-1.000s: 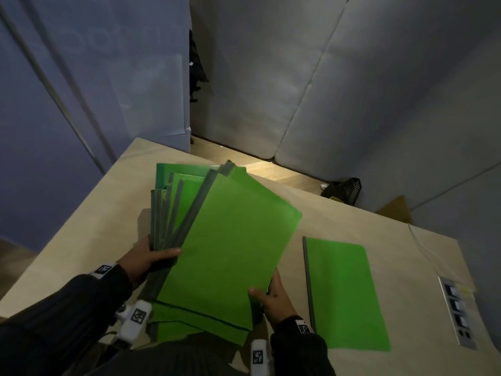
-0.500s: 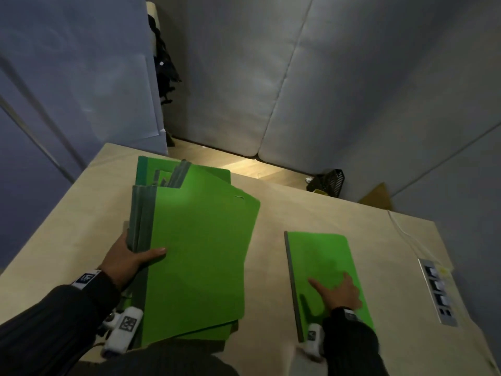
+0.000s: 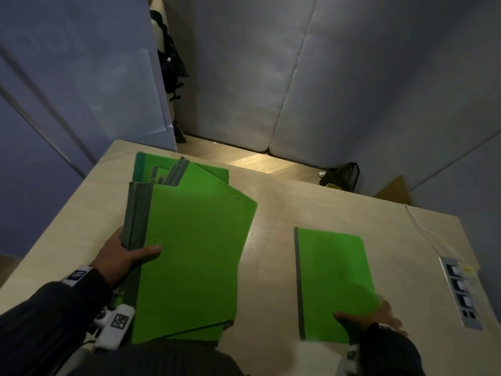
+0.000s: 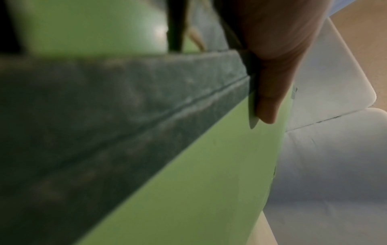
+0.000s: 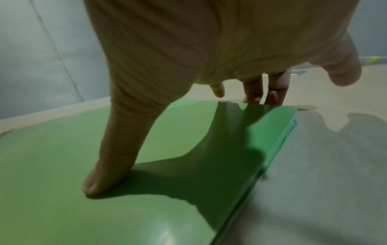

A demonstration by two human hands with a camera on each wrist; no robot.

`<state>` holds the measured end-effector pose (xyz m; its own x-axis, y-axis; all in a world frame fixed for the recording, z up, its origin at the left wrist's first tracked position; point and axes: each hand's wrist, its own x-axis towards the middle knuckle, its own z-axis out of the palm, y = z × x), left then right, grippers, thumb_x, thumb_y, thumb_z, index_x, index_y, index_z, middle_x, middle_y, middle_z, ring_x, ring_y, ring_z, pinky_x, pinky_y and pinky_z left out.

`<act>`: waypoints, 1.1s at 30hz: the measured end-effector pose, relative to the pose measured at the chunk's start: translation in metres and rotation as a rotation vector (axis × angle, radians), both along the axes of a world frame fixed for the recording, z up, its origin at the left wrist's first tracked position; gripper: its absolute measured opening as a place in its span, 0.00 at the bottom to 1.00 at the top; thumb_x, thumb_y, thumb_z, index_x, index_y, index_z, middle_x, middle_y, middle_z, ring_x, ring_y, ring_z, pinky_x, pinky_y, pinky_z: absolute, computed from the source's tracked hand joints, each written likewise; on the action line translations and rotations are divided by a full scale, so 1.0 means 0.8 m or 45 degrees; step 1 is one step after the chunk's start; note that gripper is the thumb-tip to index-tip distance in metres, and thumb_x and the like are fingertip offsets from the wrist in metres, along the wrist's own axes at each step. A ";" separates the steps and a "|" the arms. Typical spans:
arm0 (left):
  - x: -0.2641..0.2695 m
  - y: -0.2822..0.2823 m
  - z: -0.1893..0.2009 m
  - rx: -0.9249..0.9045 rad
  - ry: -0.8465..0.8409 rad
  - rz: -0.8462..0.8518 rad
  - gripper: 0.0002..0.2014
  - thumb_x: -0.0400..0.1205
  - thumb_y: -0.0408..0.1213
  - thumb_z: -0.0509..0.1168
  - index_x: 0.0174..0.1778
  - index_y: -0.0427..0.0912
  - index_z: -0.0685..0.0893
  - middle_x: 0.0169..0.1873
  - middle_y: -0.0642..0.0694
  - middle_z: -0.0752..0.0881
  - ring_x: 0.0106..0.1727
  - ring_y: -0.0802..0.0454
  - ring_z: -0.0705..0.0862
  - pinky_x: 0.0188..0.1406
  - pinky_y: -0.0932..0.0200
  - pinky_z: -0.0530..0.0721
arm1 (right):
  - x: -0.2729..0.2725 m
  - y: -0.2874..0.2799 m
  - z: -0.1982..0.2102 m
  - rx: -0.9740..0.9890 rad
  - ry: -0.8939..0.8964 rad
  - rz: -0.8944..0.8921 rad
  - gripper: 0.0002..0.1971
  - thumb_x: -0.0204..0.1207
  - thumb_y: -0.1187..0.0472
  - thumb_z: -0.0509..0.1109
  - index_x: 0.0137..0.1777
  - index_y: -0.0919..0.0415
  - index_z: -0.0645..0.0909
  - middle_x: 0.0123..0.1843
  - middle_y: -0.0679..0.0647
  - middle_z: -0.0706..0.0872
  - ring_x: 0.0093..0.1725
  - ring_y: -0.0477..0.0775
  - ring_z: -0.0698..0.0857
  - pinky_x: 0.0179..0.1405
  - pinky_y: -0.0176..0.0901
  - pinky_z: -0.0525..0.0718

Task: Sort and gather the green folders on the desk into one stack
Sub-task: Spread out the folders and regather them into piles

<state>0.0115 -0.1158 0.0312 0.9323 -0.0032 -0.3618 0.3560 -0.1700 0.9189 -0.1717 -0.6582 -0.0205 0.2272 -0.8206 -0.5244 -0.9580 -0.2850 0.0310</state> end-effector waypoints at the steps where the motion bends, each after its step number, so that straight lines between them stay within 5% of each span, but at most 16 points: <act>1: -0.001 0.001 -0.002 0.008 0.005 -0.004 0.49 0.51 0.49 0.89 0.69 0.42 0.79 0.56 0.38 0.90 0.56 0.37 0.89 0.60 0.37 0.86 | -0.003 -0.006 -0.006 0.037 -0.058 -0.053 0.72 0.15 0.29 0.83 0.68 0.51 0.61 0.56 0.61 0.79 0.58 0.69 0.82 0.62 0.63 0.85; 5: -0.009 0.001 -0.006 0.016 0.007 -0.006 0.45 0.57 0.42 0.86 0.71 0.39 0.78 0.57 0.36 0.88 0.57 0.35 0.87 0.57 0.42 0.85 | -0.010 -0.006 -0.005 0.173 -0.223 -0.212 0.57 0.35 0.41 0.91 0.66 0.66 0.75 0.47 0.63 0.86 0.43 0.66 0.87 0.50 0.60 0.91; 8: -0.013 0.001 -0.009 0.011 0.030 -0.004 0.43 0.56 0.42 0.87 0.67 0.40 0.79 0.55 0.38 0.89 0.55 0.37 0.88 0.55 0.45 0.86 | -0.025 -0.005 -0.023 0.310 -0.331 -0.358 0.52 0.36 0.42 0.91 0.60 0.72 0.83 0.43 0.66 0.90 0.40 0.67 0.90 0.47 0.61 0.92; 10: -0.012 0.003 -0.014 -0.001 0.036 0.007 0.43 0.56 0.43 0.86 0.67 0.40 0.79 0.56 0.38 0.89 0.55 0.37 0.88 0.57 0.42 0.86 | -0.032 0.012 -0.021 0.325 -0.422 -0.401 0.44 0.47 0.47 0.91 0.60 0.74 0.84 0.43 0.67 0.90 0.40 0.67 0.89 0.48 0.58 0.91; 16: -0.010 0.010 -0.020 -0.032 0.026 0.018 0.43 0.56 0.42 0.86 0.68 0.38 0.79 0.56 0.37 0.89 0.56 0.35 0.88 0.58 0.40 0.86 | -0.030 0.064 0.021 0.681 -0.973 -0.455 0.13 0.75 0.73 0.73 0.58 0.73 0.81 0.50 0.69 0.89 0.46 0.66 0.89 0.53 0.60 0.85; 23: -0.005 0.010 -0.017 -0.138 0.024 -0.014 0.37 0.63 0.34 0.82 0.69 0.36 0.79 0.55 0.35 0.89 0.55 0.35 0.89 0.59 0.38 0.86 | -0.026 0.113 0.087 1.161 -1.576 -0.512 0.17 0.80 0.80 0.60 0.59 0.62 0.82 0.49 0.61 0.94 0.47 0.61 0.94 0.39 0.53 0.93; 25: -0.004 0.005 -0.011 -0.136 0.010 -0.016 0.28 0.68 0.28 0.79 0.65 0.37 0.81 0.50 0.41 0.92 0.48 0.42 0.91 0.57 0.40 0.86 | -0.014 0.143 0.097 1.240 -1.628 -0.375 0.16 0.75 0.78 0.69 0.59 0.64 0.82 0.51 0.63 0.94 0.48 0.62 0.94 0.40 0.51 0.92; 27: -0.003 0.002 -0.006 -0.164 0.001 -0.036 0.22 0.70 0.27 0.80 0.58 0.44 0.83 0.42 0.49 0.94 0.41 0.52 0.92 0.56 0.42 0.87 | 0.004 0.179 0.097 1.225 -1.525 -0.163 0.31 0.57 0.63 0.88 0.61 0.67 0.82 0.53 0.65 0.93 0.52 0.64 0.93 0.43 0.50 0.92; 29: -0.002 0.000 0.000 -0.239 -0.020 -0.068 0.31 0.60 0.38 0.86 0.59 0.45 0.83 0.44 0.50 0.95 0.44 0.54 0.93 0.51 0.49 0.89 | 0.022 0.215 0.093 1.213 -1.423 -0.028 0.41 0.48 0.55 0.93 0.62 0.67 0.82 0.52 0.62 0.94 0.53 0.63 0.93 0.42 0.48 0.91; 31: 0.002 -0.001 0.005 -0.288 -0.036 -0.068 0.47 0.49 0.49 0.87 0.65 0.40 0.81 0.51 0.43 0.94 0.50 0.49 0.93 0.44 0.55 0.91 | 0.039 0.249 0.091 1.210 -1.367 0.029 0.26 0.64 0.69 0.84 0.61 0.62 0.81 0.48 0.56 0.95 0.50 0.56 0.94 0.39 0.43 0.90; 33: 0.004 -0.001 0.010 -0.306 -0.071 -0.068 0.55 0.45 0.58 0.88 0.66 0.37 0.80 0.53 0.41 0.93 0.50 0.47 0.93 0.41 0.57 0.90 | 0.054 0.274 0.090 1.242 -1.225 0.110 0.23 0.73 0.74 0.75 0.63 0.52 0.78 0.53 0.52 0.93 0.54 0.53 0.92 0.44 0.44 0.90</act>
